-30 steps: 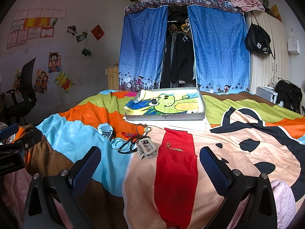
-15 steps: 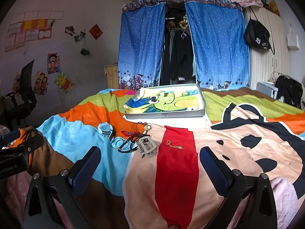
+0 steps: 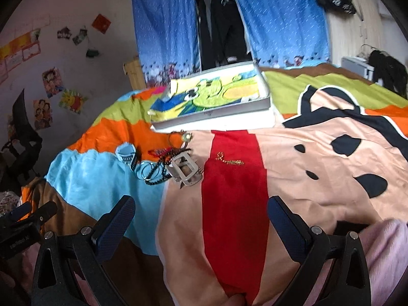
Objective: Organize jewelry
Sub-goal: 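Grasp the silver hair clip with the right tool while the left tool grasps a silver ring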
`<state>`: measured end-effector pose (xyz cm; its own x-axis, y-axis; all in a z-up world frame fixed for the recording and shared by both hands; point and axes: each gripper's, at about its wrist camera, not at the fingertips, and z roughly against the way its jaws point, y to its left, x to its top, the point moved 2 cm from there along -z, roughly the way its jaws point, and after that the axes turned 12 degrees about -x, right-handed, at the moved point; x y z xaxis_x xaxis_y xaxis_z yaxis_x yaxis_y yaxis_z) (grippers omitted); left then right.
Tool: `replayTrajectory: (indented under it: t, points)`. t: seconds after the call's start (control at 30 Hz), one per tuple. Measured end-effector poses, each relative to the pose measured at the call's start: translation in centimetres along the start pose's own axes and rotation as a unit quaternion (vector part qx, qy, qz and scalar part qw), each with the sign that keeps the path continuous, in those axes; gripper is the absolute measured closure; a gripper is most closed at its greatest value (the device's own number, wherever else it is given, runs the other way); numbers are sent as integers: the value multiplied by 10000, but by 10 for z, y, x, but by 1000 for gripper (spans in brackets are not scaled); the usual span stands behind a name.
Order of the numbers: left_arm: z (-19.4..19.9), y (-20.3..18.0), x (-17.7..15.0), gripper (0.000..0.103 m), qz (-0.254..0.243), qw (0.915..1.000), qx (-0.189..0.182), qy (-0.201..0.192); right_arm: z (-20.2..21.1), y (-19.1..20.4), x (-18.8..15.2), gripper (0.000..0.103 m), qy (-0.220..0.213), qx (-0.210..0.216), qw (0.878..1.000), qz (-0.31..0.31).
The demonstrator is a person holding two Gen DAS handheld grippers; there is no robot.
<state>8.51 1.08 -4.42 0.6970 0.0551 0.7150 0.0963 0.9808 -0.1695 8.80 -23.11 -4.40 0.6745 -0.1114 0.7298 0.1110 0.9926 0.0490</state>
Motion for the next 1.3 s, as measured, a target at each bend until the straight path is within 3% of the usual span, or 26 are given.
replayTrajectory:
  t: [0.2, 0.37, 0.63, 0.77, 0.9, 1.0, 1.07, 1.13, 1.3]
  points:
    - [-29, 20, 24, 2, 293, 9985, -135, 450, -27, -2, 26, 0, 175, 126, 9989, 421]
    - [-52, 33, 49, 2, 186, 9976, -248, 611, -61, -8, 44, 0, 185, 112, 9978, 625]
    - [-100, 40, 76, 2, -278, 9907, -1088, 763, -101, 3, 52, 0, 351, 974, 9900, 956]
    - [-118, 37, 74, 2, -76, 9846, -1548, 804, -112, 13, 46, 0, 446, 1055, 9850, 1293]
    - [-128, 27, 73, 6, -267, 9799, -1790, 844, -125, 22, 40, 0, 586, 1001, 9810, 1553]
    - [-137, 19, 70, 25, -418, 9742, -1995, 968, -131, 27, 36, 0, 671, 1065, 9790, 1604]
    - [-146, 15, 68, 45, -381, 9684, -2188, 1133, -134, 28, 35, 0, 680, 1075, 9789, 1599]
    - [-154, 14, 66, 55, -253, 9616, -2407, 1295, -137, 27, 35, 5, 705, 1088, 9793, 1555]
    - [-165, 11, 64, 67, 21, 9475, -2807, 1534, -145, 28, 33, 18, 828, 1145, 9784, 1506]
